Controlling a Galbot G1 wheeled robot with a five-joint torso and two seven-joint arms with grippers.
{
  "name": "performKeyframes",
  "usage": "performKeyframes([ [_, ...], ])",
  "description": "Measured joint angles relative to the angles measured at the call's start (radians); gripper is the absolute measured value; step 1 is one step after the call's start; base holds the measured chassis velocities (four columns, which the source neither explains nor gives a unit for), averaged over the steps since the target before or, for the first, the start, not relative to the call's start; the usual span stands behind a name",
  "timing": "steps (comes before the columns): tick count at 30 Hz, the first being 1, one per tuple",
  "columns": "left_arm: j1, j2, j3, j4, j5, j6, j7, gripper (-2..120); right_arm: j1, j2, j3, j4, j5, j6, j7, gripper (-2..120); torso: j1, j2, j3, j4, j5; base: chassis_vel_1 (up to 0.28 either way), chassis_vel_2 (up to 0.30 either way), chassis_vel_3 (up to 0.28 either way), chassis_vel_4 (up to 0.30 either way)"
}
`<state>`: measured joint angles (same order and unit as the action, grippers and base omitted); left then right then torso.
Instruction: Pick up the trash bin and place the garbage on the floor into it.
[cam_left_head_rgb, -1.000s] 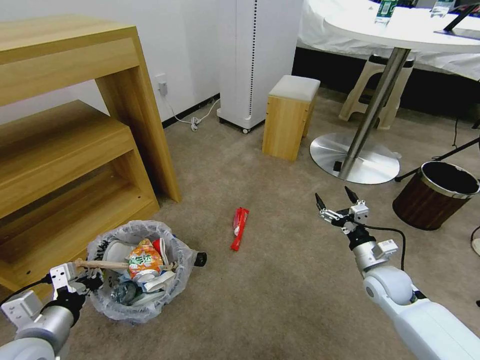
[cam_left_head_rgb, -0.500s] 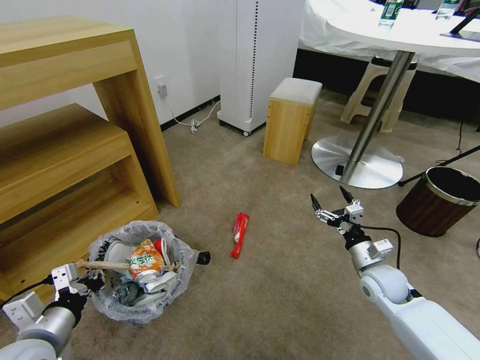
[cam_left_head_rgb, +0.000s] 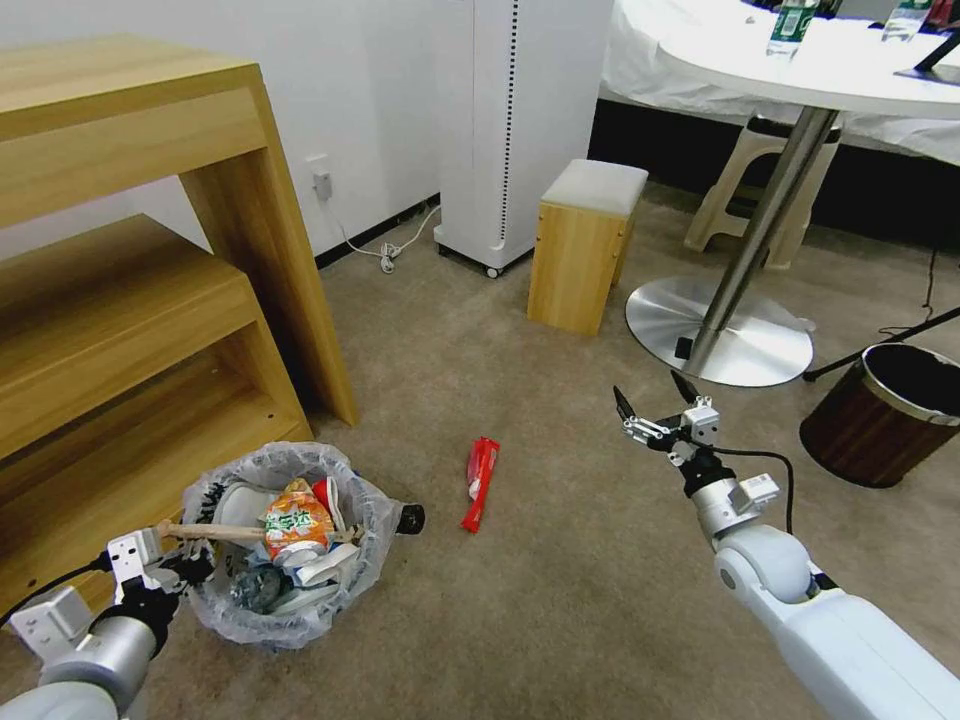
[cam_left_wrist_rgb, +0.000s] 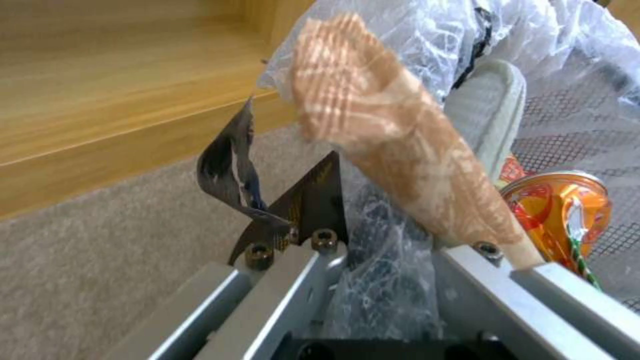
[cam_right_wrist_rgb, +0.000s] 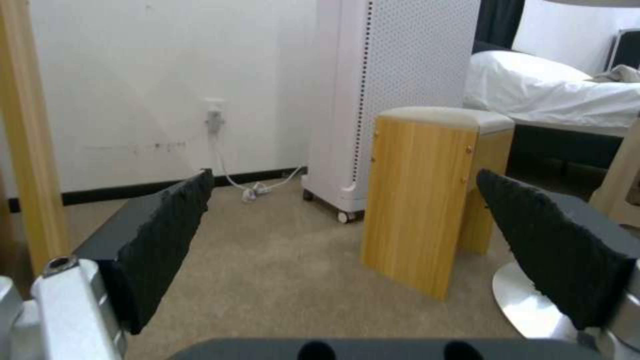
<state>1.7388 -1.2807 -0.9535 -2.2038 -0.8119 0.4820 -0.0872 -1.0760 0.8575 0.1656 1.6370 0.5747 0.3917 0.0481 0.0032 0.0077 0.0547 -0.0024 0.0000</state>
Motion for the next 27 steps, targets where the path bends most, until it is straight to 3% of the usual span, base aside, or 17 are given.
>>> performKeyframes([
  [11,0.003,-0.017,0.007,-0.013,0.009,-0.001,0.0,1,0.02,0.014,-0.033,-0.012,0.008,0.001,0.003,100,0.0,0.0,0.0,-0.0001,-0.0001,-0.076,0.079,0.077,-0.079],
  [27,0.017,-0.022,0.011,-0.027,0.015,0.0,0.0,1,0.037,0.137,-0.066,-0.067,-0.03,0.017,-0.017,100,0.0,0.0,0.0,0.0,-0.0001,-0.033,0.031,0.033,-0.036],
])
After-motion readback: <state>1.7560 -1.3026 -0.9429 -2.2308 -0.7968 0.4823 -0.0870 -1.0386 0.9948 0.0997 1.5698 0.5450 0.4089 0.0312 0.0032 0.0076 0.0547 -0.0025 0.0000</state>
